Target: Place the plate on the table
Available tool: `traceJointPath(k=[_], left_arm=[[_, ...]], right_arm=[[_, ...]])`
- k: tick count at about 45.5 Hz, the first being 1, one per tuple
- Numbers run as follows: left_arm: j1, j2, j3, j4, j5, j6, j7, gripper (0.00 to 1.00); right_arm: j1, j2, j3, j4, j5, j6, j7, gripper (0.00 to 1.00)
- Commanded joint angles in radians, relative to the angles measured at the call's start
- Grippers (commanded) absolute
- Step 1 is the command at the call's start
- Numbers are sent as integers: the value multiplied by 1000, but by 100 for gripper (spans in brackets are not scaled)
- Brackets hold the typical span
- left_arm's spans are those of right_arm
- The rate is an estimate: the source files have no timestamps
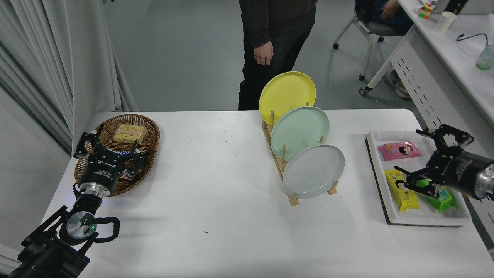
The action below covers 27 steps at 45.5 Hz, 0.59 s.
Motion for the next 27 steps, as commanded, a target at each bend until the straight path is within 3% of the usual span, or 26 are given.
traceJointPath(k=[1,18,27], left_arm=[[0,0,0,0,0,0,0,98],[0,0,0,0,0,0,-1,98],[0,0,0,0,0,0,0,98]], right_arm=[[42,14,-50,-41,-12,0,-44,100],[220,54,-211,-64,-24,-50,-90,100],[232,138,-199,-65,-118,-226,-90,100]])
